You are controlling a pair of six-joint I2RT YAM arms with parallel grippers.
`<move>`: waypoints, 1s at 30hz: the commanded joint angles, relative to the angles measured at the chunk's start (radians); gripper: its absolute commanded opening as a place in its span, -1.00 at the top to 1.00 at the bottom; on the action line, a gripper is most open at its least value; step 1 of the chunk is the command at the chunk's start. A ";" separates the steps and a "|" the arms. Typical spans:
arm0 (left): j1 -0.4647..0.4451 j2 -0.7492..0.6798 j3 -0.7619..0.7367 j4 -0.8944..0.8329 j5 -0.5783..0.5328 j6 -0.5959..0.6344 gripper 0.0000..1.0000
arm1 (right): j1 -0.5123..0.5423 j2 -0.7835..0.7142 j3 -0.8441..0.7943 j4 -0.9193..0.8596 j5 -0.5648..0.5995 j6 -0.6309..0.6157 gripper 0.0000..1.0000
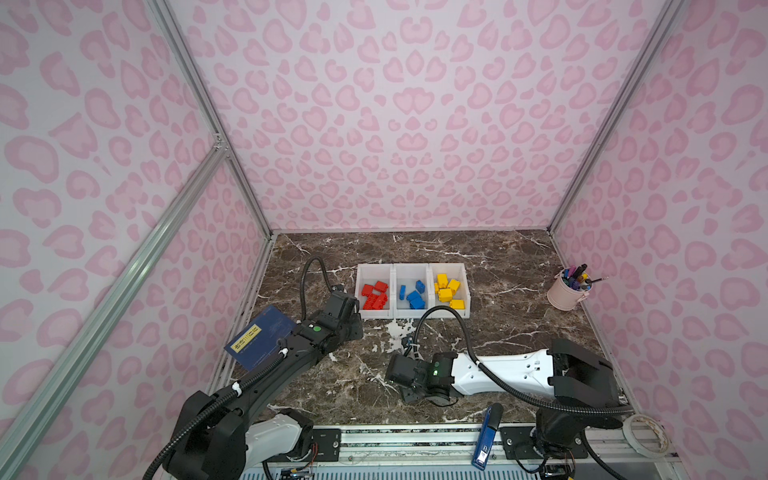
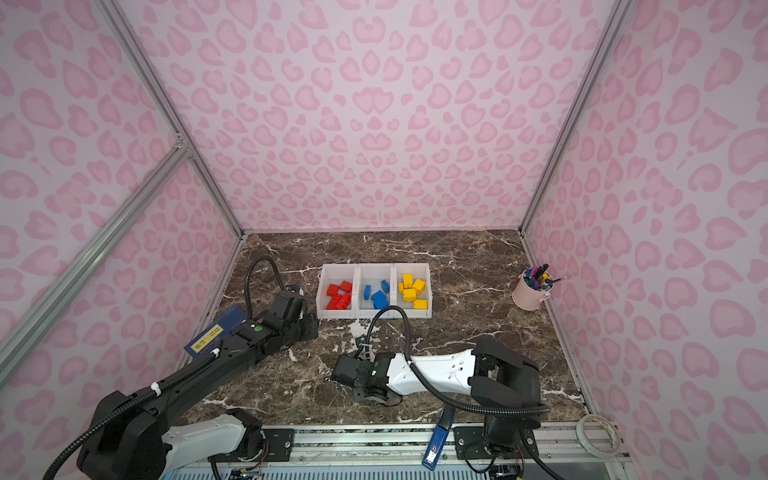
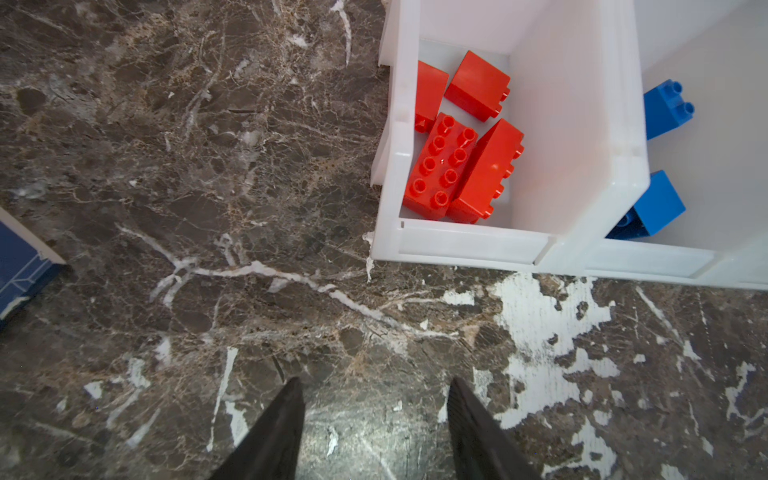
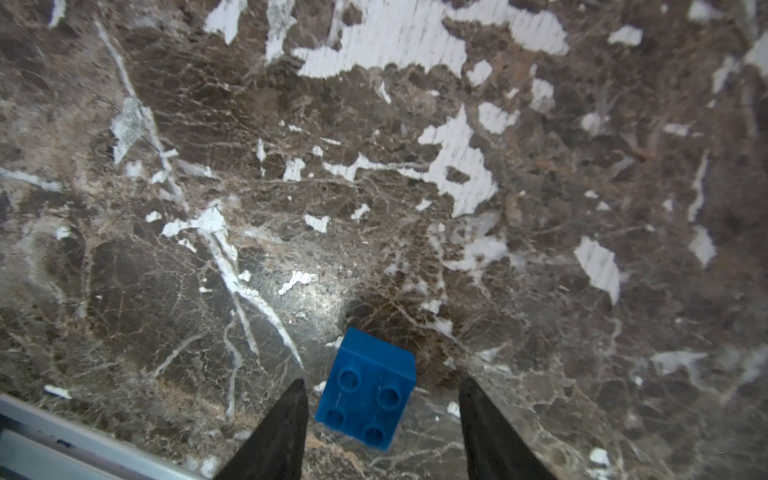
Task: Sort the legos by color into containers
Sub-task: 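Close the right gripper on the small blue brick and lift it, then carry the blue brick with the right gripper over the middle compartment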
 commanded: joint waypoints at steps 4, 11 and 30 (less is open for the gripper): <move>0.001 -0.003 -0.010 0.026 -0.013 -0.010 -0.16 | 0.001 0.044 0.019 -0.014 -0.024 -0.003 -0.12; 0.001 -0.005 -0.017 0.029 -0.013 -0.012 -0.16 | -0.004 0.073 0.031 -0.008 -0.050 -0.012 0.02; 0.001 -0.013 -0.023 0.032 -0.016 -0.007 -0.16 | -0.017 0.078 0.037 -0.032 -0.033 -0.006 0.30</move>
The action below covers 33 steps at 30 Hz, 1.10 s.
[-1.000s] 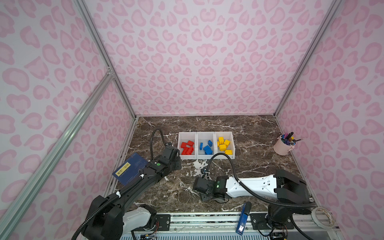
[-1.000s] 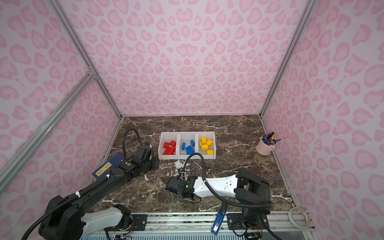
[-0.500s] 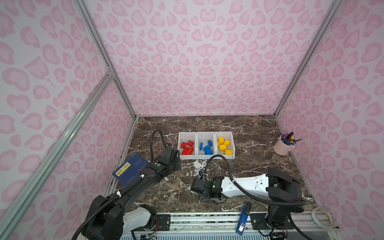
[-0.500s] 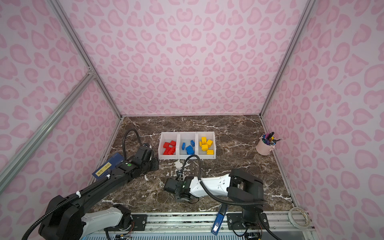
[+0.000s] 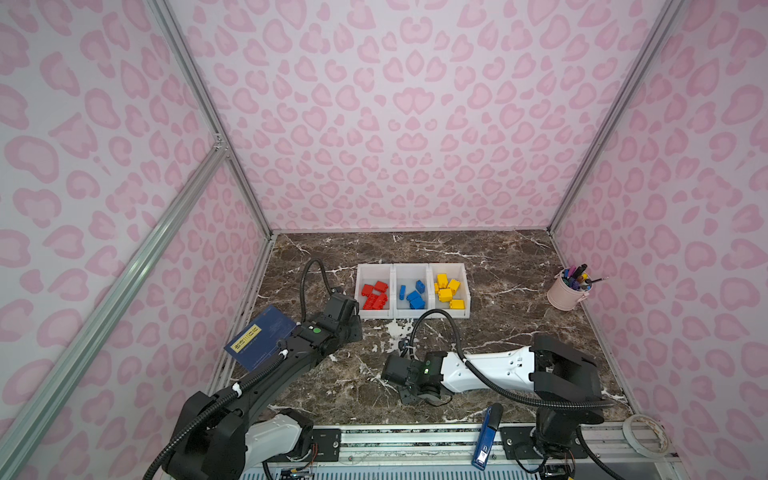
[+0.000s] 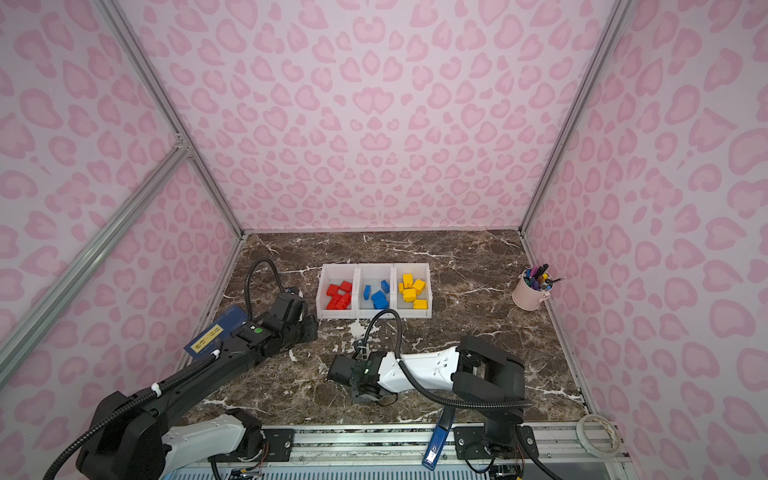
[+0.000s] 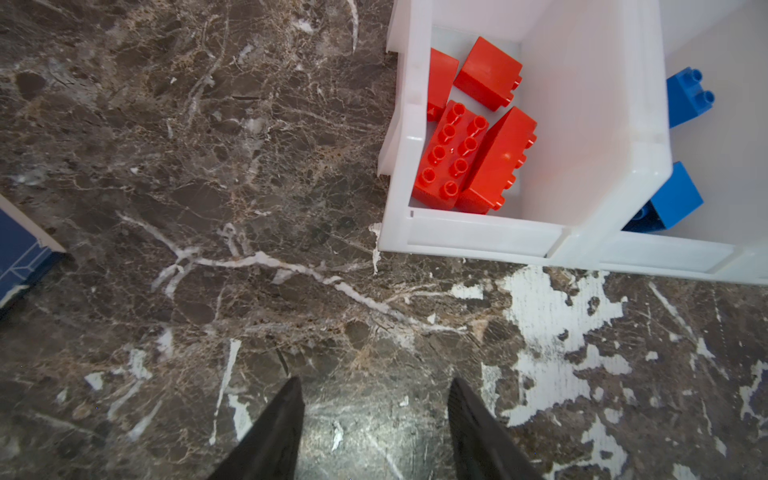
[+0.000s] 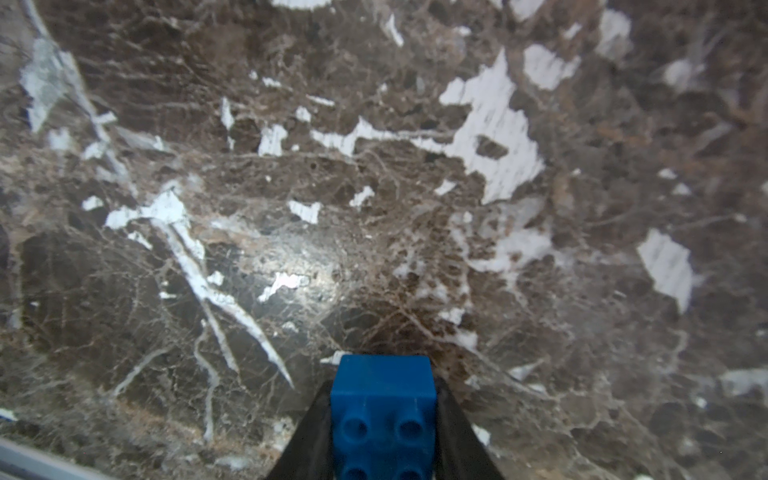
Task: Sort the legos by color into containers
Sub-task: 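Carry the blue brick with the right gripper over the middle compartment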
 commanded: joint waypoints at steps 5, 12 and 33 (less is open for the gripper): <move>0.001 -0.008 -0.002 0.027 -0.013 -0.003 -0.16 | -0.014 -0.018 0.001 -0.020 0.029 -0.007 0.32; 0.001 -0.031 0.000 0.016 -0.014 -0.005 -0.16 | -0.169 -0.086 0.105 -0.080 0.083 -0.187 0.33; 0.000 -0.138 -0.045 -0.031 -0.001 -0.048 -0.17 | -0.573 0.400 0.809 -0.103 -0.019 -0.538 0.34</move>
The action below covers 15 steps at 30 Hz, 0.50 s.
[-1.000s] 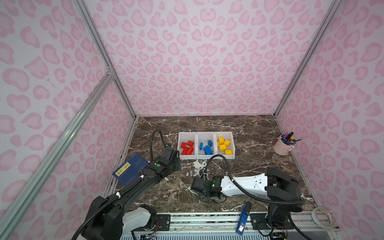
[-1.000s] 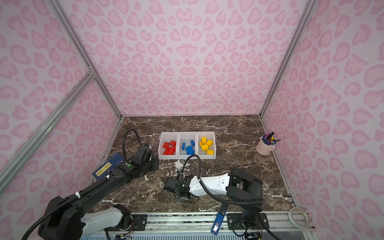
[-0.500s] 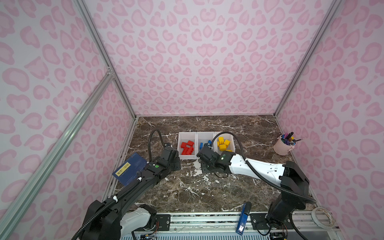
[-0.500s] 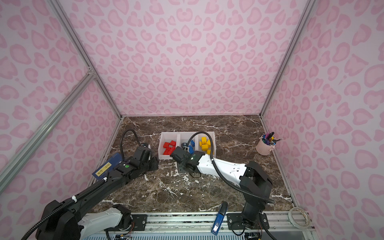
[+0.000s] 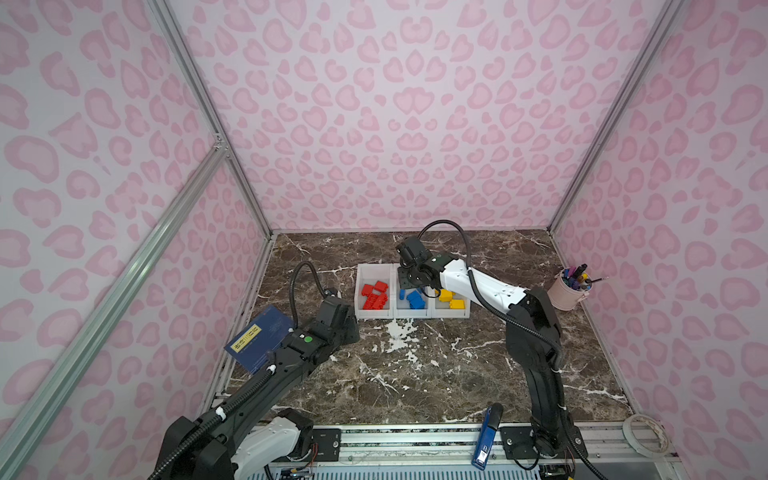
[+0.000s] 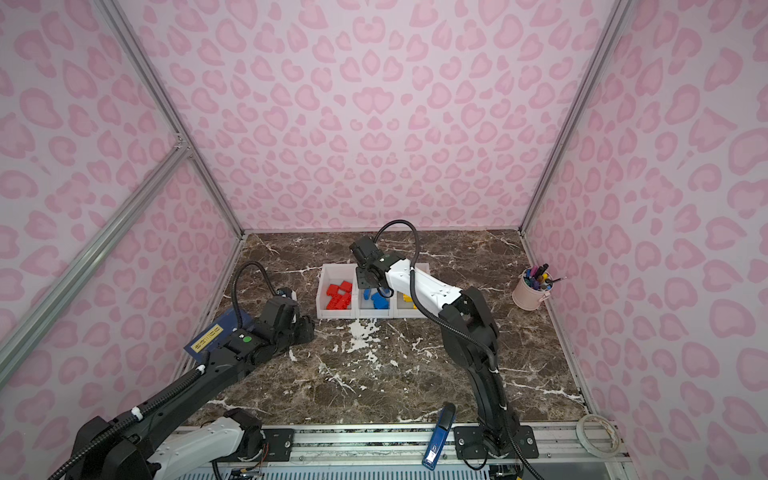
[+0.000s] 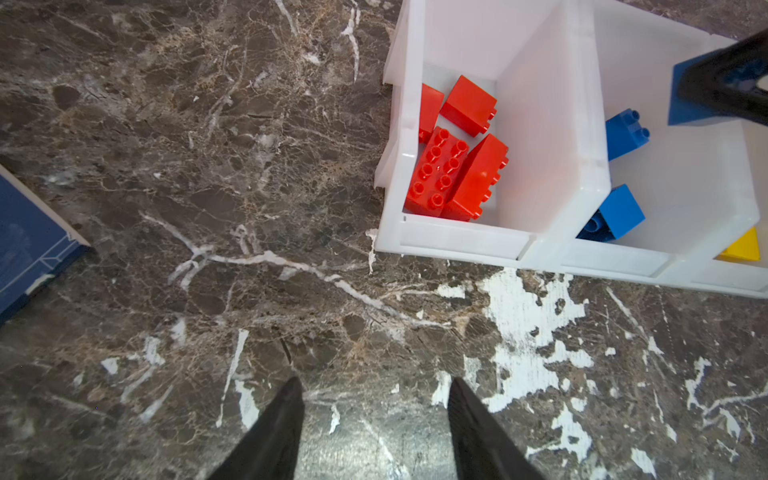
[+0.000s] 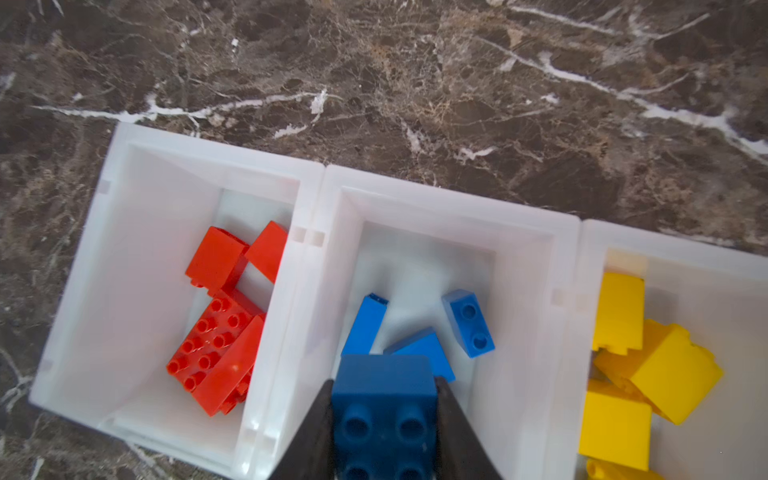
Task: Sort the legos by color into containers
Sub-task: 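Carry the blue brick with the right gripper over the middle compartment, then open the right gripper to drop the blue brick into the middle compartment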
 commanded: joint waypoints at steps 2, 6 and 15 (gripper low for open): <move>0.000 -0.018 -0.011 -0.018 -0.002 -0.020 -0.17 | -0.009 0.061 0.059 -0.031 -0.022 -0.030 0.32; 0.000 -0.027 -0.016 -0.022 -0.004 -0.022 -0.17 | -0.015 0.094 0.117 -0.059 -0.012 -0.040 0.16; 0.000 -0.030 -0.023 -0.022 -0.006 -0.023 -0.17 | -0.022 0.062 0.097 -0.056 -0.005 -0.039 0.01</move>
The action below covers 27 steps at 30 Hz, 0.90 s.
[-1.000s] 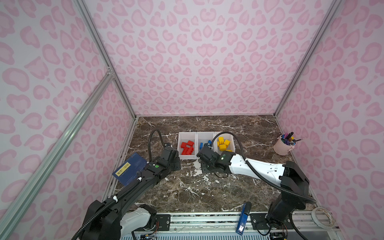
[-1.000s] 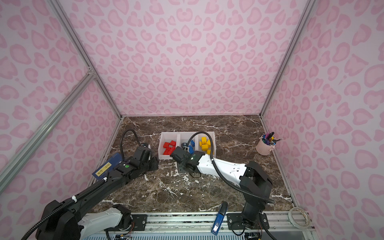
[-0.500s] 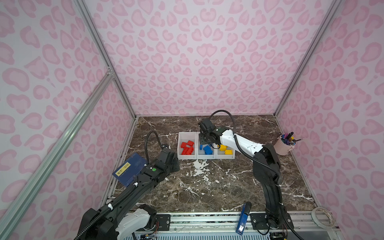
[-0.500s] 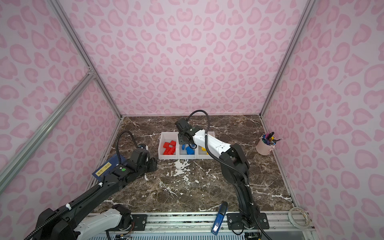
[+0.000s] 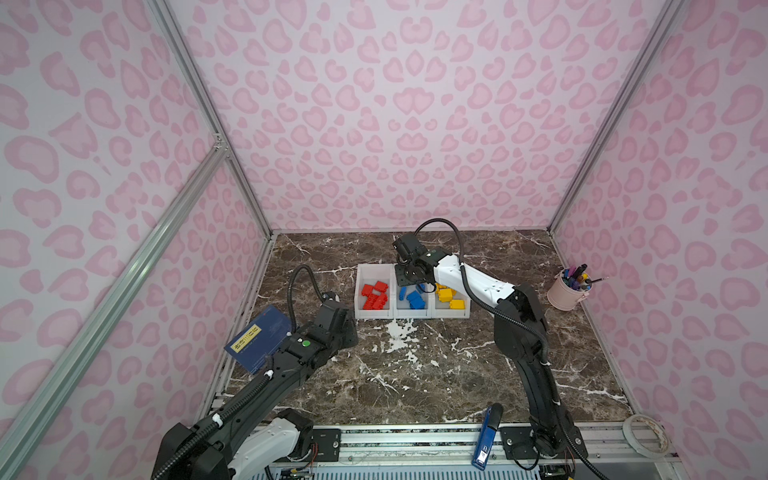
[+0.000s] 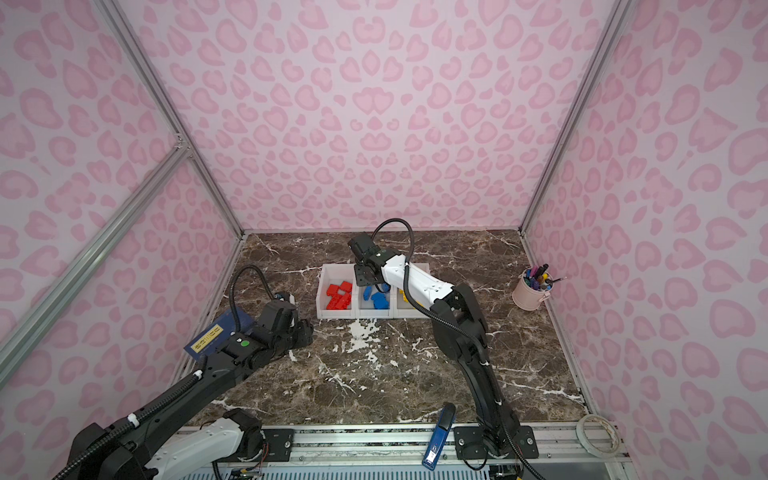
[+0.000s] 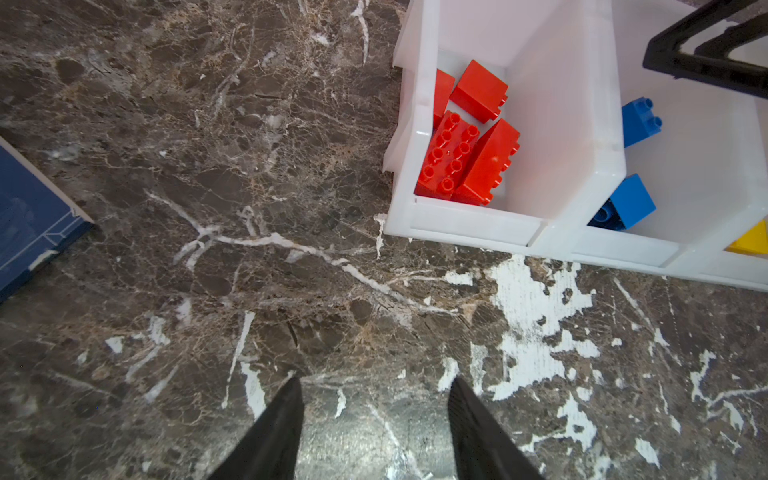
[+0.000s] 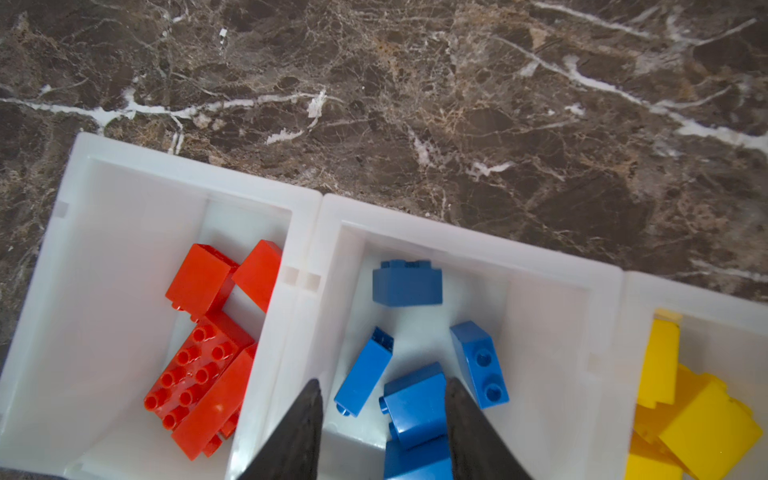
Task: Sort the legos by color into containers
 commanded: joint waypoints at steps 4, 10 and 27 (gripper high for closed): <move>0.001 -0.005 -0.001 -0.003 -0.010 -0.008 -0.17 | -0.006 -0.041 -0.035 0.003 0.006 0.001 0.01; 0.001 -0.011 0.001 -0.007 -0.024 -0.005 -0.17 | -0.012 -0.120 -0.088 0.030 0.011 -0.005 0.00; 0.003 -0.188 -0.010 0.076 -0.307 0.075 -0.33 | -0.137 -0.633 -0.547 0.230 0.158 -0.106 0.01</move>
